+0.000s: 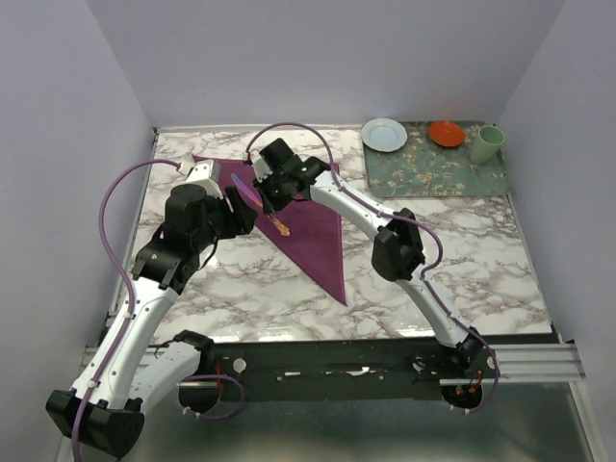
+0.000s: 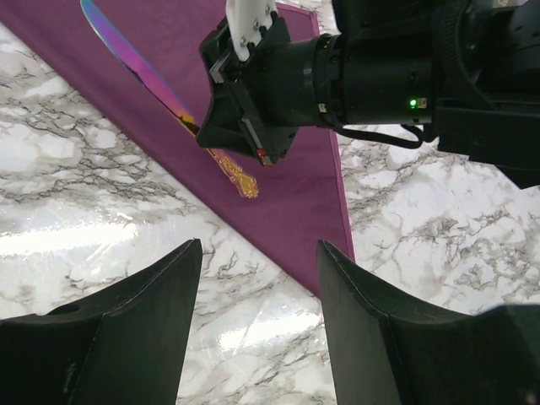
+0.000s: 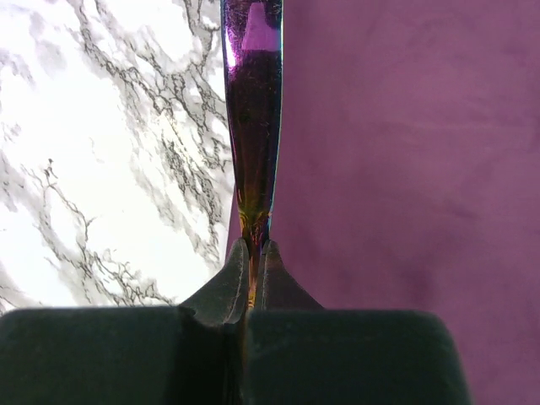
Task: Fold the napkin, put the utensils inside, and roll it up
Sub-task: Place the utensil onto the napkin
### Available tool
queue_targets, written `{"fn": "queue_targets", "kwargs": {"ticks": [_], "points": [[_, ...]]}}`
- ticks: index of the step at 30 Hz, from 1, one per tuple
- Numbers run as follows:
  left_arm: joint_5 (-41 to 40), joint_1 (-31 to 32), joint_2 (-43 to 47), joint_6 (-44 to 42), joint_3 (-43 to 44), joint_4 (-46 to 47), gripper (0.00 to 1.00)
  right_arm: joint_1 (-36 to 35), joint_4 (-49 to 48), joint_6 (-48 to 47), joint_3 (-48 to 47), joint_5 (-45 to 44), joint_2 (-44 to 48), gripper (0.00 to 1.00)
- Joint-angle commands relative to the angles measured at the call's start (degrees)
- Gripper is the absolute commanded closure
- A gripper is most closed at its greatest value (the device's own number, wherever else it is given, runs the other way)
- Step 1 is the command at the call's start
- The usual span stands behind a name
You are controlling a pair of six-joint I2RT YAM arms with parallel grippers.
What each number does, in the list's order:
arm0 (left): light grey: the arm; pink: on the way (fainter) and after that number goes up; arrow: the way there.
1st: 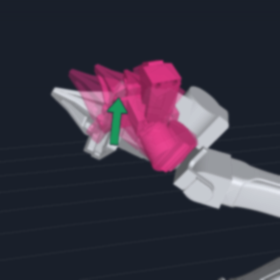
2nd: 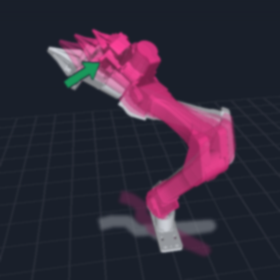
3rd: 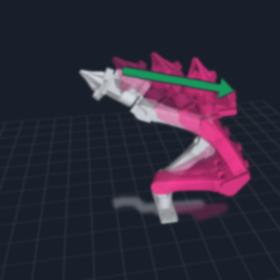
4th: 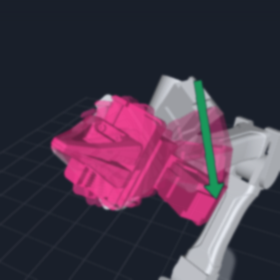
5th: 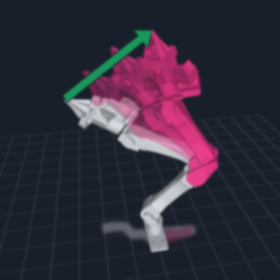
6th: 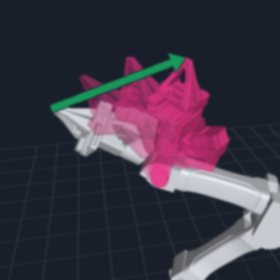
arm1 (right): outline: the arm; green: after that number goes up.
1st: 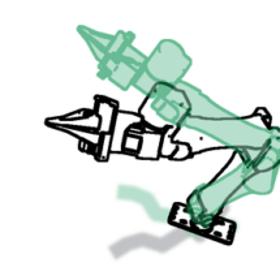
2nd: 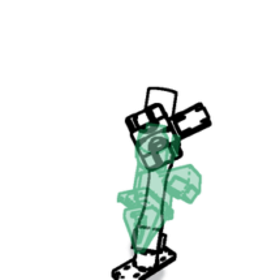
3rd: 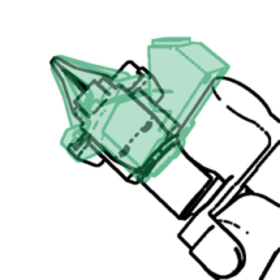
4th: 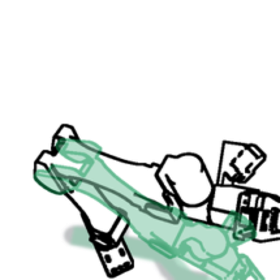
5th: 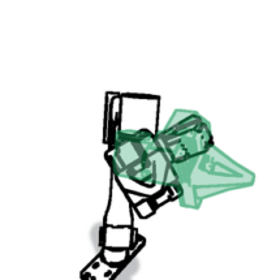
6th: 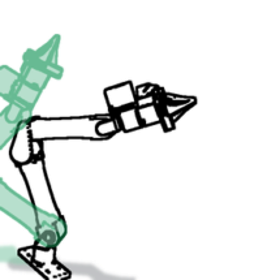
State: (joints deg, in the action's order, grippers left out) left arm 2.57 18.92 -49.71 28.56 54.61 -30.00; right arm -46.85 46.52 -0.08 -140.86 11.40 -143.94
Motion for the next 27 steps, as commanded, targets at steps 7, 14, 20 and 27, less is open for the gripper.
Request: {"fn": "queue_targets", "kwargs": {"ticks": [7,14,20,27], "points": [[-0.7,-0.5,2.3,0.7,-0.8,-1.3,0.34,-0.7,-1.4,-0.2,-4.7,3.1,-5.3,0.99],[-0.6,-0.5,2.6,0.6,-0.4,-1.4,0.34,-0.6,-3.4,2.2,-5.2,3.2,-7.0,0.99],[-0.7,-0.5,2.8,0.3,-0.2,-1.6,0.34,-0.5,-3.9,3.9,-5.3,4.7,-8.7,0.99],[-1.1,-0.6,3.0,-0.2,-0.4,-1.5,0.34,-0.5,-2.5,2.5,-4.3,3.0,-8.4,0.99]]}}
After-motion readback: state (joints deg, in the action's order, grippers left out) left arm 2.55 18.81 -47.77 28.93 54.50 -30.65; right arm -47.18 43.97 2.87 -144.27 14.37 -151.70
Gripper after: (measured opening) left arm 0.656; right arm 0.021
